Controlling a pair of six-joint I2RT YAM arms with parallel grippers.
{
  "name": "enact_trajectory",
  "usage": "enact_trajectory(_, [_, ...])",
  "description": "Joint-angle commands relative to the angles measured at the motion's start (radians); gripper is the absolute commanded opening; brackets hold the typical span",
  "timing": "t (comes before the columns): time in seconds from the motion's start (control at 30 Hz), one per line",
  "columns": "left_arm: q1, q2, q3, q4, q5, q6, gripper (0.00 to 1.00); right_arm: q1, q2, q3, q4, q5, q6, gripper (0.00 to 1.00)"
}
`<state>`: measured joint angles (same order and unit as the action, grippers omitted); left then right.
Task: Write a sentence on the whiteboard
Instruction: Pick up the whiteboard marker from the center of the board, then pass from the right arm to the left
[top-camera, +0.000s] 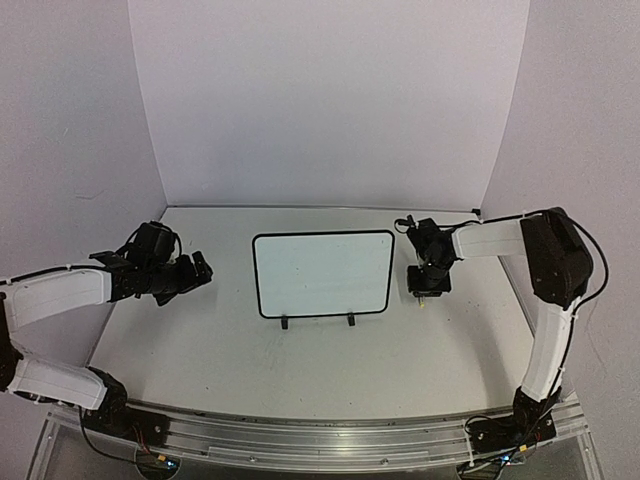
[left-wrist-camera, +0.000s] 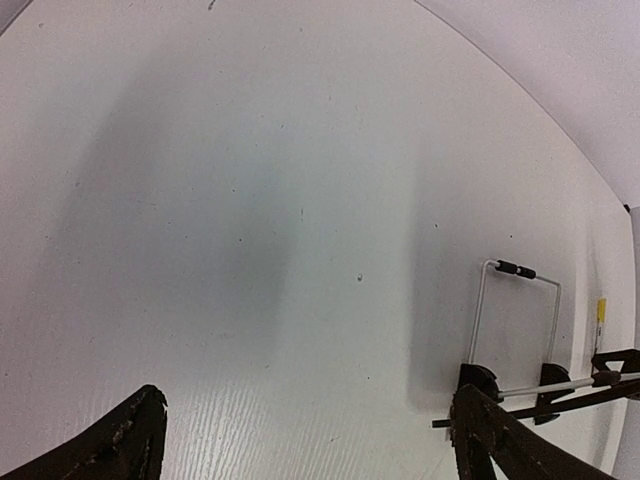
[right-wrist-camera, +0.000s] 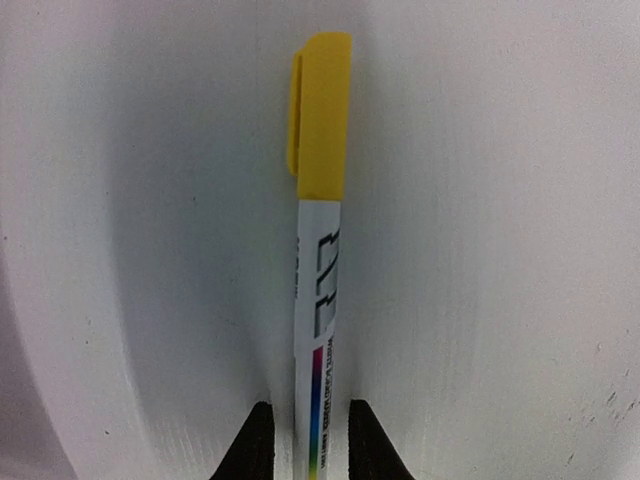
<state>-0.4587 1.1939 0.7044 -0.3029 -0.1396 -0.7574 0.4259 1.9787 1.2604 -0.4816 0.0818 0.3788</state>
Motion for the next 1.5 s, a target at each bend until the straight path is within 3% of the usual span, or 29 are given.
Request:
enact_trajectory(0.0, [0.005,-0.027,0.000,-0.014,0.013,0.011,0.98,0.000,0.029,0.029,-0.020,0.007,0.014,0.17])
enact_trajectory(0.23, [0.005,-0.020,0.019,-0.021,0.045,0.026,0.98,-0.022,0.033,0.022,-0.018,-0.028,0.047,0.02])
enact_trajectory(0.33, [0.005,-0.020,0.043,-0.021,0.101,0.052,0.98,-0.028,-0.008,0.002,-0.019,-0.014,0.054,0.00])
enact_trajectory(0.6, [0.002,-0.060,0.168,-0.079,0.246,0.161,0.97,-0.028,-0.325,-0.085,-0.035,0.040,0.019,0.00])
enact_trajectory(0.97, [-0.077,-0.014,0.384,-0.145,0.517,0.223,0.93,0.076,-0.739,-0.034,-0.050,-0.349,-0.286,0.00])
enact_trajectory(1.1, [-0.114,0.024,0.438,-0.124,0.627,0.194,0.92,0.162,-0.735,0.053,-0.122,-0.419,-0.305,0.00])
enact_trajectory(1.47, [-0.244,0.115,0.469,0.075,0.788,0.087,0.96,0.473,-0.516,0.219,-0.245,-0.320,-0.353,0.00])
